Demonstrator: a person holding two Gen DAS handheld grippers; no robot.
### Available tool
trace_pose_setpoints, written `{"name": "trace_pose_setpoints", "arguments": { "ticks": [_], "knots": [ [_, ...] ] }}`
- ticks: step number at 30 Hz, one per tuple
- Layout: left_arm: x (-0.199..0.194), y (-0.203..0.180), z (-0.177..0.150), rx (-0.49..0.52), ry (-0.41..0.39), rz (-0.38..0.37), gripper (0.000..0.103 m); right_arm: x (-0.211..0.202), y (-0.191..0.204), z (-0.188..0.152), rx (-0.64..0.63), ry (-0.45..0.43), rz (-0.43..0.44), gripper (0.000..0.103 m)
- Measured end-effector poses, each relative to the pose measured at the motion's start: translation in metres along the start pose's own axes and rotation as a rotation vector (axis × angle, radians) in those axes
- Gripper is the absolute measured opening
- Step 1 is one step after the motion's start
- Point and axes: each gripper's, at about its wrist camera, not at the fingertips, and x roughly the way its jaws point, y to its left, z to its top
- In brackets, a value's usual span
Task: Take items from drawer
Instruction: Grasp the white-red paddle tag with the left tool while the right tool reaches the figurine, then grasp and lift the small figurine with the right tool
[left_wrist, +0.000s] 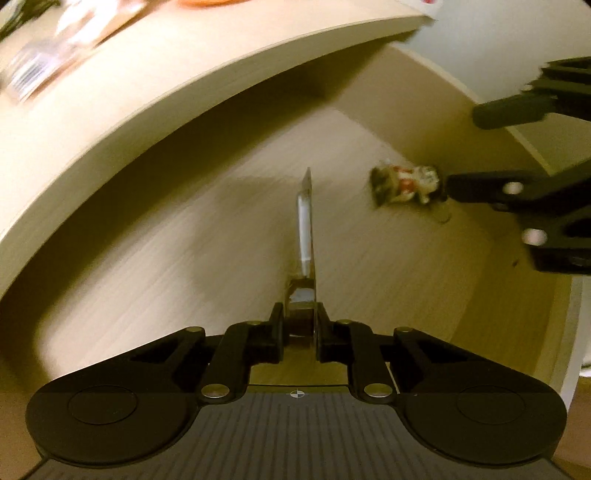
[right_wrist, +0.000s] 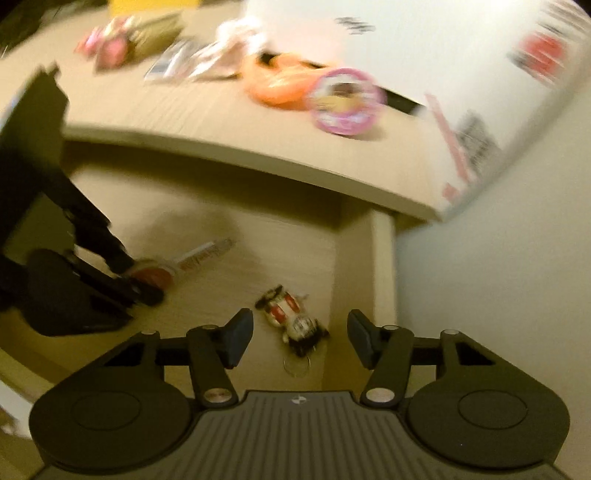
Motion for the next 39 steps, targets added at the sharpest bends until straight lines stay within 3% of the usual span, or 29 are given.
{"name": "trace_pose_setpoints", "arguments": {
  "ticks": [7, 11, 15, 24, 29, 39],
  "knots": [
    [-0.014, 0.028, -0.02, -0.142, -0.008, 0.056, 0.017, 0.049, 0.03, 0.026, -0.233, 0.123, -0.033, 0.057],
    [-0.019, 0.049, -0.029, -0.264, -0.028, 0.049, 0.017, 0.071, 0.041, 0.035, -0.333, 0.182, -0.039, 0.057],
    [-0.022, 0.055, -0.033, -0.305, -0.042, 0.03, 0.017, 0.09, 0.046, 0.037, -0.389, 0.245, -0.031, 0.057],
    [-0.012, 0.055, -0.033, -0.315, -0.051, 0.028, 0.018, 0.1, 0.038, 0.036, -0.364, 0.289, 0.001, 0.055],
    [-0.012, 0.054, -0.034, -0.318, -0.051, 0.023, 0.018, 0.101, 0.039, 0.031, -0.349, 0.303, 0.018, 0.035],
    [-0.009, 0.053, -0.032, -0.31, -0.049, 0.026, 0.018, 0.096, 0.038, 0.03, -0.288, 0.26, 0.038, 0.034]
  ]
}}
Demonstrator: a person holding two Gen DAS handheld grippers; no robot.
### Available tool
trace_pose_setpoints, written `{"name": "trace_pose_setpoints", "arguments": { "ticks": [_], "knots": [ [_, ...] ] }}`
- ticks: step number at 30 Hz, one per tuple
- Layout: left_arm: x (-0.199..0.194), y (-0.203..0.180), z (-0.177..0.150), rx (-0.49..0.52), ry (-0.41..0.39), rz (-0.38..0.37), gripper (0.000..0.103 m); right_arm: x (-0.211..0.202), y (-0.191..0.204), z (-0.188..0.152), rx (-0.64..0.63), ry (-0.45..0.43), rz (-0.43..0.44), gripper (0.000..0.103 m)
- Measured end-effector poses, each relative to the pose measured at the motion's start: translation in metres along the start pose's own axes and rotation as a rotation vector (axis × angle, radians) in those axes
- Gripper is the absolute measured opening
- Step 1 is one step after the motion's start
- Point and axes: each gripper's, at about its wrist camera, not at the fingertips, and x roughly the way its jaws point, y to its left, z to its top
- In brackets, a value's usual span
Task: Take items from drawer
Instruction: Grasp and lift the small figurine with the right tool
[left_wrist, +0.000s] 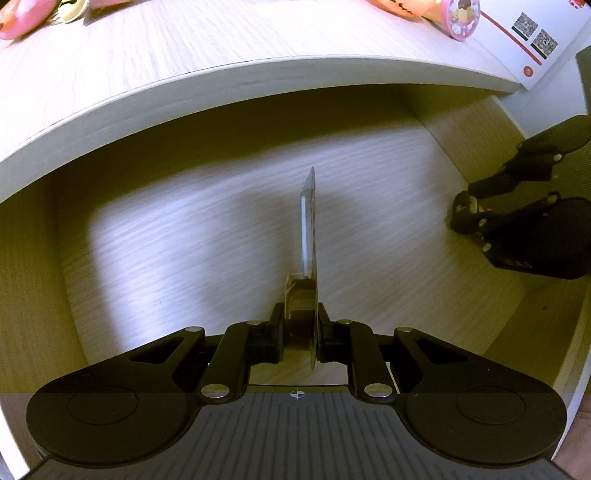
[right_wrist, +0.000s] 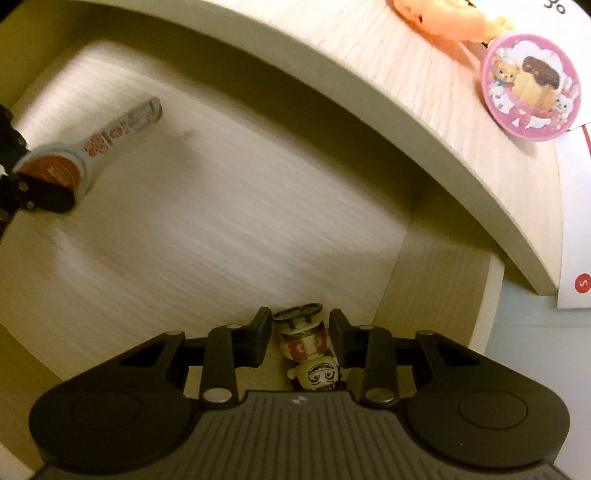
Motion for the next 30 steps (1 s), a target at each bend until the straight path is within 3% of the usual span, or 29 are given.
{"name": "trace_pose_setpoints", "arguments": {
  "ticks": [3, 10, 14, 19, 24, 30],
  "knots": [
    [0.001, -0.001, 0.0, 0.002, 0.0, 0.002, 0.018, -0.005, 0.003, 0.0, 0.012, -0.022, 0.012, 0.029],
    [0.001, -0.002, 0.0, 0.002, -0.001, 0.003, 0.018, -0.011, 0.009, -0.004, 0.038, -0.059, 0.039, 0.029],
    [0.001, -0.002, 0.0, 0.002, 0.0, 0.003, 0.018, -0.024, 0.026, -0.018, 0.107, -0.084, 0.11, 0.029],
    [0.001, -0.004, -0.001, 0.003, 0.0, 0.005, 0.018, -0.032, 0.036, -0.004, 0.142, -0.122, 0.169, 0.029],
    [0.001, -0.004, -0.001, 0.002, -0.001, 0.005, 0.018, -0.033, 0.045, 0.018, 0.121, -0.151, 0.177, 0.029],
    [0.004, -0.004, -0.001, -0.006, -0.003, -0.002, 0.018, -0.022, 0.058, 0.019, 0.108, -0.135, 0.17, 0.029]
  ]
}}
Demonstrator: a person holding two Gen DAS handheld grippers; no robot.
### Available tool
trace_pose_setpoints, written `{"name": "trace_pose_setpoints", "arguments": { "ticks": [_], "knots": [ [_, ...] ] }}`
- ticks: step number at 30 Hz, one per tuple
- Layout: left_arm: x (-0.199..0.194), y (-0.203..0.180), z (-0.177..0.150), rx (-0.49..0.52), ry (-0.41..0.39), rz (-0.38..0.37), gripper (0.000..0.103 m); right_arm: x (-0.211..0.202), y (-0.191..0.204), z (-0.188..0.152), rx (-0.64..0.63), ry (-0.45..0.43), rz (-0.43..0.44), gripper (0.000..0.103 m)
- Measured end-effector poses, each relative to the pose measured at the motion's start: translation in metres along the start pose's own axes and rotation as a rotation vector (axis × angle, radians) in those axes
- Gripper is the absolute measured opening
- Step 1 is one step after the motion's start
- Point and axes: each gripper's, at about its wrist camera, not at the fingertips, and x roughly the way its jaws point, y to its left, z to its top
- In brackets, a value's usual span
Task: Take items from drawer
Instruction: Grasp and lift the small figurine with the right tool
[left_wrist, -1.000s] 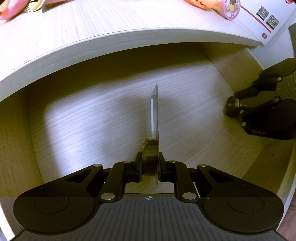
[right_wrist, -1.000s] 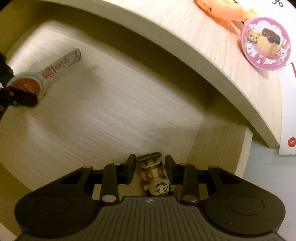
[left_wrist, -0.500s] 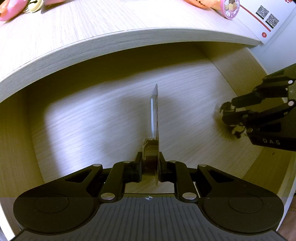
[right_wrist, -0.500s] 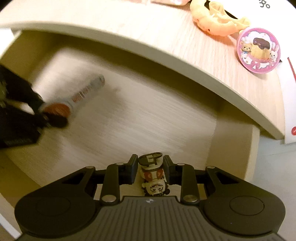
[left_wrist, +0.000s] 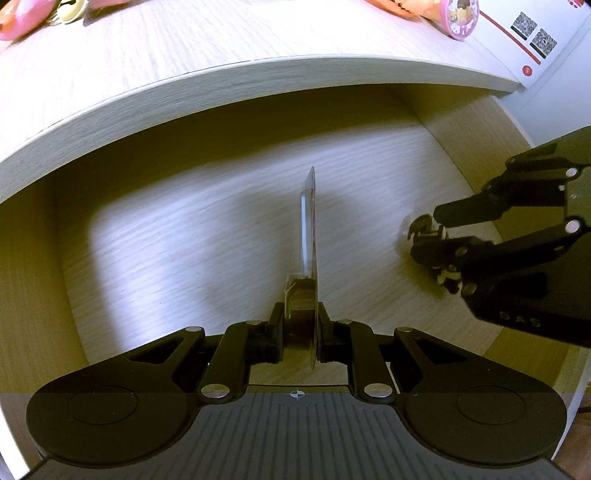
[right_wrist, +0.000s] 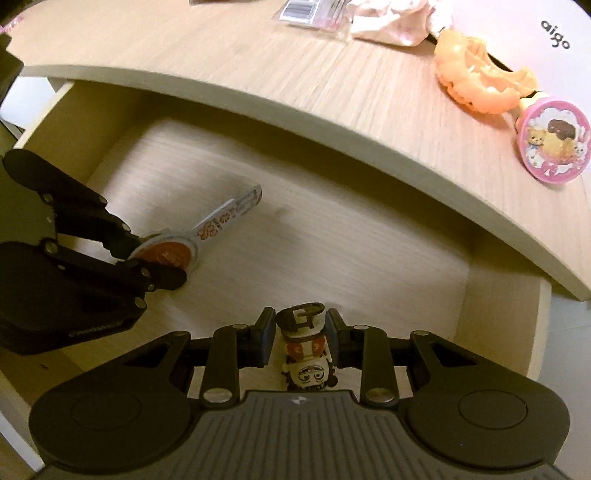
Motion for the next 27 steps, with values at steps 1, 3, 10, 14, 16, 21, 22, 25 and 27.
{"name": "trace_pose_setpoints", "arguments": {
  "ticks": [1, 3, 10, 14, 16, 21, 22, 25, 27],
  "knots": [
    [0.001, 0.001, 0.0, -0.003, 0.0, -0.003, 0.018, -0.004, -0.008, -0.001, -0.009, 0.005, -0.003, 0.029],
    [0.001, 0.002, 0.001, -0.011, -0.001, -0.009, 0.018, -0.004, -0.011, -0.003, -0.038, 0.015, -0.006, 0.031],
    [-0.003, 0.006, -0.001, -0.019, -0.003, -0.016, 0.018, 0.021, -0.014, -0.006, -0.09, 0.079, -0.035, 0.056],
    [-0.003, 0.006, -0.001, -0.017, -0.002, -0.015, 0.018, 0.03, -0.021, -0.007, -0.053, 0.094, -0.012, 0.042],
    [-0.002, 0.005, 0.0, -0.013, -0.001, -0.012, 0.018, 0.029, -0.021, -0.008, -0.054, 0.082, -0.007, 0.041],
    [0.0, 0.005, 0.001, -0.011, -0.001, -0.01, 0.018, 0.026, -0.015, -0.011, -0.062, 0.054, -0.003, 0.041],
    [0.0, 0.006, 0.001, -0.017, -0.002, -0.013, 0.018, 0.026, -0.015, -0.012, -0.058, 0.052, -0.002, 0.041],
    [0.0, 0.007, 0.0, -0.014, -0.002, -0.013, 0.018, 0.025, -0.016, -0.015, -0.041, 0.045, -0.005, 0.041],
    [0.001, 0.004, 0.001, -0.002, -0.004, -0.008, 0.017, 0.023, -0.017, -0.018, -0.024, 0.04, -0.006, 0.041]
  ]
}}
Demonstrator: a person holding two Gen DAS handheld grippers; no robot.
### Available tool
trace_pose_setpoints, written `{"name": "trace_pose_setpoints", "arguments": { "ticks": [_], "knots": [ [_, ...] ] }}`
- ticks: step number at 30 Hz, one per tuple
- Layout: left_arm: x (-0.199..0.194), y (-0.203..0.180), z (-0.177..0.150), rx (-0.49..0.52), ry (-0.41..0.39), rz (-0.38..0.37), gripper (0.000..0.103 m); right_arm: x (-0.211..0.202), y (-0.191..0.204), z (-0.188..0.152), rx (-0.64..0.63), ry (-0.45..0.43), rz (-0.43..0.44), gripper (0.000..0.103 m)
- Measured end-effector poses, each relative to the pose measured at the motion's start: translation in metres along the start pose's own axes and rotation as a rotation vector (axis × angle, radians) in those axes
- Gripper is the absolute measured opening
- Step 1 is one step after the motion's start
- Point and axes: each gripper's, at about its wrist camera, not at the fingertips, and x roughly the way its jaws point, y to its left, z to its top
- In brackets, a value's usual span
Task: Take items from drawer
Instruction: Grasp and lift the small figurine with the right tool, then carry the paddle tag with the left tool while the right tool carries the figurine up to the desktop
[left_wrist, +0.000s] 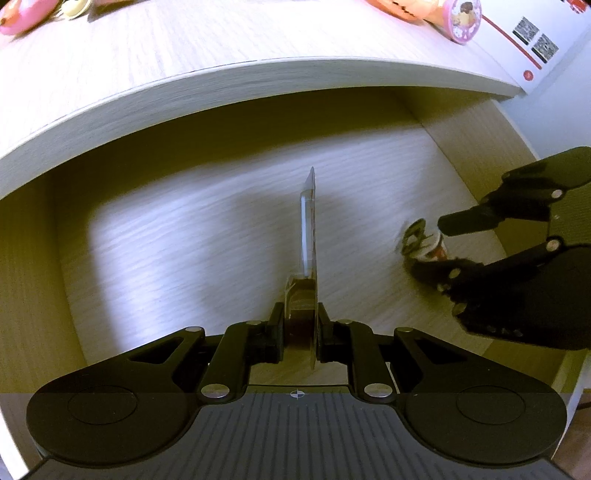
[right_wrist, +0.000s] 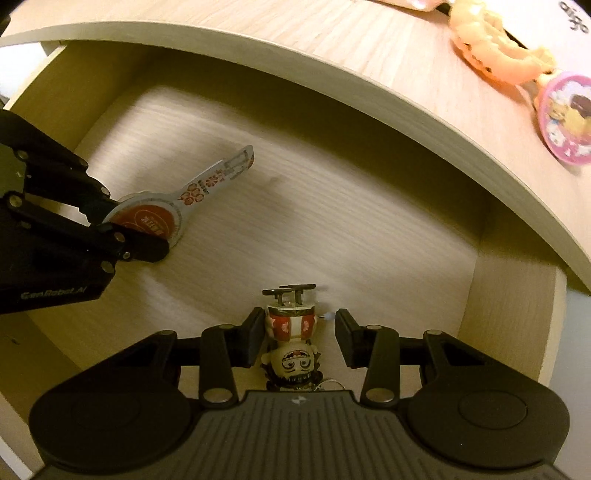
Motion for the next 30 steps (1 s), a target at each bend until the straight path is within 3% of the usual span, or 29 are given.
{"name": "trace_pose_setpoints", "arguments": {
  "ticks": [1, 8, 23, 27, 30],
  "knots": [
    [-0.001, -0.001, 0.0, 0.003, -0.007, 0.0, 0.017, -0.001, -0.001, -0.002, 0.01, -0.004, 0.001, 0.028],
    [-0.026, -0.009, -0.004, 0.071, -0.084, -0.045, 0.017, -0.02, -0.02, -0.012, 0.105, -0.053, -0.006, 0.028],
    [-0.075, -0.006, -0.018, 0.074, -0.135, -0.069, 0.017, -0.06, -0.022, -0.025, 0.207, -0.146, -0.037, 0.028],
    [-0.11, -0.002, -0.007, 0.069, -0.24, -0.109, 0.017, -0.083, -0.03, -0.024, 0.263, -0.191, -0.014, 0.028],
    [-0.157, 0.006, 0.019, 0.045, -0.383, -0.145, 0.017, -0.126, -0.046, -0.017, 0.333, -0.282, 0.034, 0.028]
  ]
}}
